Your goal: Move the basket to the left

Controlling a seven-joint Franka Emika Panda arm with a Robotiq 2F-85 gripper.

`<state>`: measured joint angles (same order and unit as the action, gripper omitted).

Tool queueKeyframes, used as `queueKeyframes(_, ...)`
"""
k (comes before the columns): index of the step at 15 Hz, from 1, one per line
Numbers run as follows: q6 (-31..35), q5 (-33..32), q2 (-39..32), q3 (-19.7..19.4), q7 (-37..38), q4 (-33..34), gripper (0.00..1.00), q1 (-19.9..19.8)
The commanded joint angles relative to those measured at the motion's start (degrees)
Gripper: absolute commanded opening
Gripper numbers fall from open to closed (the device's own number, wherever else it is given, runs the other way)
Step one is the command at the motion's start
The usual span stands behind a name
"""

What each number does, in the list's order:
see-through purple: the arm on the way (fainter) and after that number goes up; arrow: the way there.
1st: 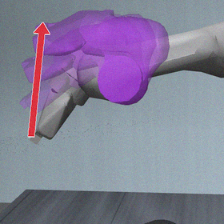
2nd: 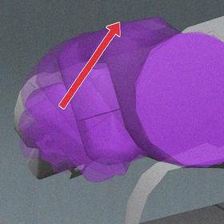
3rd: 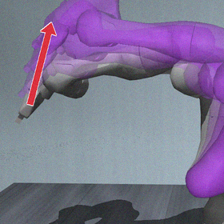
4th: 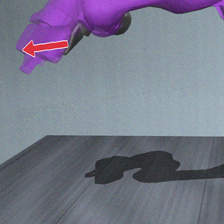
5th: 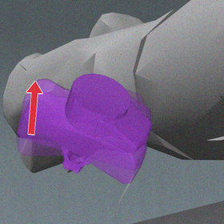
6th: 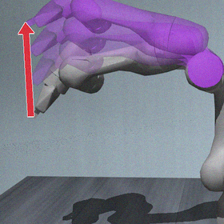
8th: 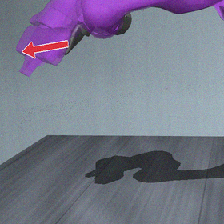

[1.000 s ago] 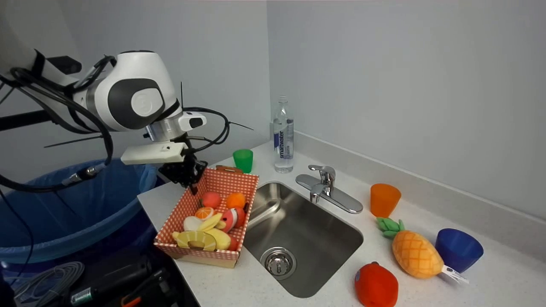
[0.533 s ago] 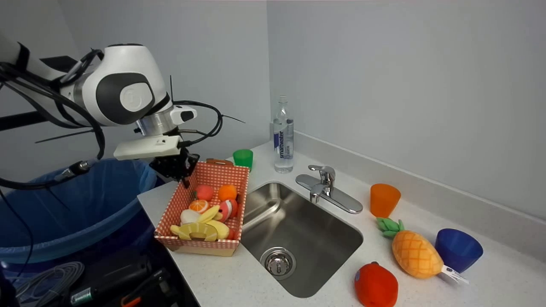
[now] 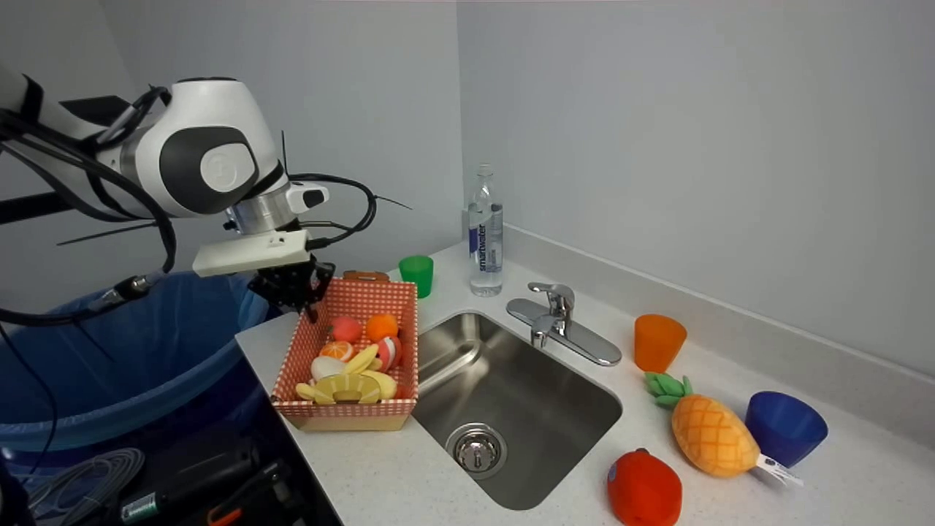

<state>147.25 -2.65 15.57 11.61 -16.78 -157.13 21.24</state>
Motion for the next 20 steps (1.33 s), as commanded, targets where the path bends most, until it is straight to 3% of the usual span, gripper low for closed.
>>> queueKeyframes(1, 0.2, -1.0, -0.3, 0.4, -1.2, 0.0, 0.02, -0.5)
queueKeyframes(4, 0.0, -1.4, -1.1, 0.5, -1.3, 0.0, 0.02, -0.6)
queueKeyframes(5, -0.4, -1.0, -1.1, 0.5, -1.5, 0.1, 0.34, -0.4)
queueKeyframes(6, -0.6, -0.6, -1.2, 0.4, -1.8, 0.1, 0.35, -0.3)
queueKeyframes(15, -0.9, 2.4, 2.1, -1.0, -6.0, -0.7, 0.99, 0.9)
queueKeyframes(20, -2.8, 2.5, 5.8, -1.6, -7.6, -0.6, 1.00, 1.5)
